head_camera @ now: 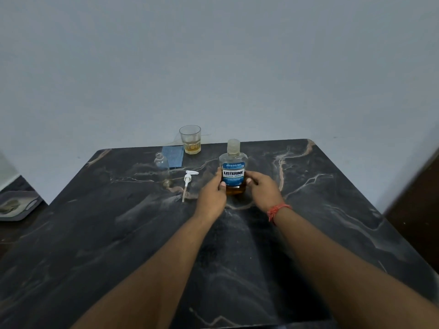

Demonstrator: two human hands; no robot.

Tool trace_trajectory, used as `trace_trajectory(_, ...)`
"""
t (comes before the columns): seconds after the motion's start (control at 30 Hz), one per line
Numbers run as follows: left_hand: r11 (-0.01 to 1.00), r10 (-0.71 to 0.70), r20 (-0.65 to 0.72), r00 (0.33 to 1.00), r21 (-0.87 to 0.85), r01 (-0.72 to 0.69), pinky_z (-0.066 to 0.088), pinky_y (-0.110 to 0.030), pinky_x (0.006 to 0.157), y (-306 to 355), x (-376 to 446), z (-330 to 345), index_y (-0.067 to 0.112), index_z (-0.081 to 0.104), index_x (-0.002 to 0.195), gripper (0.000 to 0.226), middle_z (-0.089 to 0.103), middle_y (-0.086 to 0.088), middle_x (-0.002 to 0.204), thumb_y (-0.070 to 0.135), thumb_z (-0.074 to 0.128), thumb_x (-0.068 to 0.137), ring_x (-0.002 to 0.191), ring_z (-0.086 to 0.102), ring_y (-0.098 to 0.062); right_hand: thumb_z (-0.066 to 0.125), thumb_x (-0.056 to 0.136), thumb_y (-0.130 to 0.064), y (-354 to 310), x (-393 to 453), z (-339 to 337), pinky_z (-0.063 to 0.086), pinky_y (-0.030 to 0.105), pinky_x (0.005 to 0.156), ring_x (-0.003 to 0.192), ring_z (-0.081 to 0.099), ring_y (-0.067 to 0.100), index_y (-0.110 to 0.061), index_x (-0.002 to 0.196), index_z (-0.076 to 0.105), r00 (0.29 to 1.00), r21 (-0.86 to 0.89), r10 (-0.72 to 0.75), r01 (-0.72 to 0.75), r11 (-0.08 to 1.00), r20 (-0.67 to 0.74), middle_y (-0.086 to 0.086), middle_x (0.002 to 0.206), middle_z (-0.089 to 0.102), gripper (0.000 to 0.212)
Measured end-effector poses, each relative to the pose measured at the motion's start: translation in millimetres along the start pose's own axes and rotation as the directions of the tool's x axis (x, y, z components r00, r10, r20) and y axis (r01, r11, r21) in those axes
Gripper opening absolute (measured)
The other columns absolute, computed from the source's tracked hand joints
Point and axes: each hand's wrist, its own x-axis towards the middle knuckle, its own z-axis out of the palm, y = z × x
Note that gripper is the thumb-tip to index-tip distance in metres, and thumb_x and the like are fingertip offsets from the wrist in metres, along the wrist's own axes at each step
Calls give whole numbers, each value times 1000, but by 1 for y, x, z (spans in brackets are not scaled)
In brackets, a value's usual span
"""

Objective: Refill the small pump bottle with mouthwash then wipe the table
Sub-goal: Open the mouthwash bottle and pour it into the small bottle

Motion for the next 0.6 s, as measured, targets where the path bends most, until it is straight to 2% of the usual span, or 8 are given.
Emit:
trace_trajectory(0.1, 1000, -3, 9, 1000, -1, 3, 27, -26, 114, -2, -13, -1, 26, 24, 159, 54, 33, 1, 162, 17, 39, 108, 147, 32, -16, 45, 103, -9, -1, -12, -3, 38, 23, 95, 115, 50, 6, -19, 136, 57, 1000, 10, -18, 18, 1000, 13, 0, 133, 62, 37)
trace_trajectory(0.23, 1000, -11, 42, 999, -27, 12, 31, -31, 116, -1, -20, -5, 25, 24, 159, 54, 38, 2, 159, 18, 41, 107, 145, 37, -15, 45, 103, -12, 1, -17, -5, 40, 22, 93, 118, 53, 9, -20, 137, 57, 999, -4, -27, 27, 1000, 29, 0, 133, 62, 37)
trace_trajectory(0.3, 998, -11, 54, 998, -65, 15, 33, -36, 118, 2, -17, -6, 24, 23, 159, 57, 41, 2, 158, 17, 44, 107, 144, 39, -14, 45, 103, -15, -1, -16, -6, 45, 30, 102, 125, 53, 15, -19, 139, 52, 1000, -7, -1, 1, 1000, -17, 1, 137, 58, 37)
trace_trajectory(0.37, 996, -21, 46, 999, -86, 25, 33, -43, 120, 5, -12, -8, 23, 17, 160, 64, 35, 2, 161, 18, 49, 104, 147, 35, -15, 45, 103, -19, -8, -14, -9, 45, 36, 106, 127, 52, 17, -18, 141, 49, 995, -21, -11, 9, 1000, -103, 1, 138, 57, 38)
trace_trajectory(0.43, 995, -11, 38, 999, -95, 15, 32, -48, 120, 8, -5, -9, 25, 11, 160, 76, 27, 2, 165, 21, 58, 100, 149, 29, -16, 47, 103, -22, -22, -9, -15, 46, 35, 105, 123, 54, 15, -16, 139, 50, 980, -50, -95, 87, 995, -174, 1, 135, 58, 37)
trace_trajectory(0.5, 997, 14, 40, 999, -77, -11, 33, -46, 119, 13, 2, -10, 25, 11, 160, 87, 27, 2, 164, 25, 68, 94, 149, 31, -16, 49, 102, -29, -39, -1, -21, 47, 33, 101, 116, 55, 11, -17, 136, 51, 959, -126, -207, 185, 975, -191, -1, 130, 59, 36)
trace_trajectory(0.6, 998, 66, 34, 997, -13, -66, 44, -40, 111, 23, 11, -11, 24, 28, 154, 84, 47, 4, 149, 32, 77, 86, 134, 48, -13, 50, 100, -38, -64, 16, -28, 48, 35, 97, 110, 54, 12, -19, 133, 53, 929, -362, -365, 323, 875, -53, -1, 122, 57, 38)
